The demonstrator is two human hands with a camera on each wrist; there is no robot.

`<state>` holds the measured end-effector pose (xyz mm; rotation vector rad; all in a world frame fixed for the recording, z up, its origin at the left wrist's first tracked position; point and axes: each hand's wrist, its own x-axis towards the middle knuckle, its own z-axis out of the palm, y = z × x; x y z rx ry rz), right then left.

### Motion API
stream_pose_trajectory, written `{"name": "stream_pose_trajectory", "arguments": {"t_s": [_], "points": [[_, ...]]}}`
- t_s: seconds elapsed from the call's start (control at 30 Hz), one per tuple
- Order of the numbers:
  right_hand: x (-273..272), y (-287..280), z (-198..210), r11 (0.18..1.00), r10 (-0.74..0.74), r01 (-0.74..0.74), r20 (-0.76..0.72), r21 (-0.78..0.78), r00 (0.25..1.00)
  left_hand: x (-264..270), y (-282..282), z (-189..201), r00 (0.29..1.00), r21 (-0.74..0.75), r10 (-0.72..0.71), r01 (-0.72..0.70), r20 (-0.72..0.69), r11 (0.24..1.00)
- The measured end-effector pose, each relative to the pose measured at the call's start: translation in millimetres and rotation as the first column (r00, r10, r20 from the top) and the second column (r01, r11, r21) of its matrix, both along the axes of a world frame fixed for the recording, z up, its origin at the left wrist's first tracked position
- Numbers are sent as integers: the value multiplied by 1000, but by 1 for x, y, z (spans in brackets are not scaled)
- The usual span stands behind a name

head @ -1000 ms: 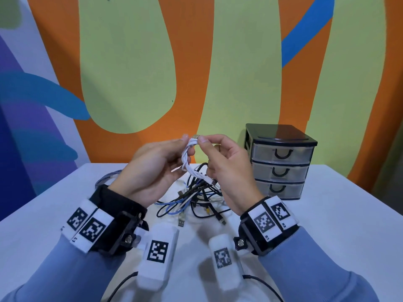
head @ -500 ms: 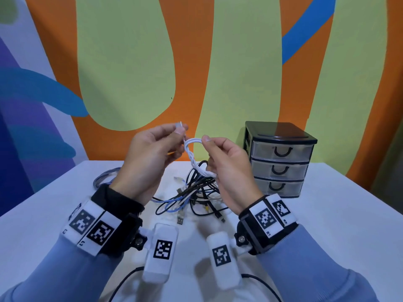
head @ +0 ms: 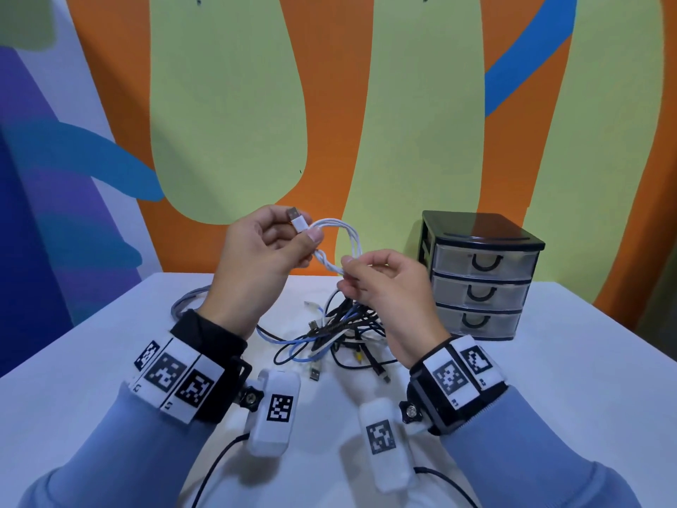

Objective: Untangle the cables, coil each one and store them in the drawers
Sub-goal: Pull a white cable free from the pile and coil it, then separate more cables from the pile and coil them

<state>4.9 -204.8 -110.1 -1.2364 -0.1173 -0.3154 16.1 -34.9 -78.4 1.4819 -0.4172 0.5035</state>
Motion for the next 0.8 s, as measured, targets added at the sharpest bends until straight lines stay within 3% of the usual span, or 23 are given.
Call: {"name": "stream_pose_trajectory", "arguments": {"t_s": [0.1,0.23,0.3,0.37,0.4,0.47,0.53,0.57,0.6,0.8], "points": [[-2,-1,4,991,52,-55,27,119,998,2,2,-1,999,-41,49,-48,15,998],[-9,5,9,979,103,-122,117,166,988,2,6,0,994,-100,106,-103,30,990],[-10,3,10,994,89,-99,154,55,984,2,10,3,993,-49,109,-106,51,993],[-9,-3,9,960,65,-13,178,-279,982,5,20,7,983,39,146,-151,108,988],[-9,-8,8,874,66,34,187,-486,980,7,28,9,971,75,192,-204,142,976],[-7,-17,3,582,152,1,109,-813,982,15,46,11,935,112,311,-332,172,937],[-4,-21,-5,273,236,-143,-78,-951,969,27,69,7,905,149,404,-421,133,895],[1,-23,-9,172,236,-171,-129,-970,963,34,79,5,898,179,430,-441,98,880],[5,-24,-12,134,220,-175,-143,-975,965,41,90,2,893,220,447,-449,61,866],[12,-34,-12,162,-61,-47,-57,-986,996,71,138,-12,827,517,553,-430,-104,740]]}}
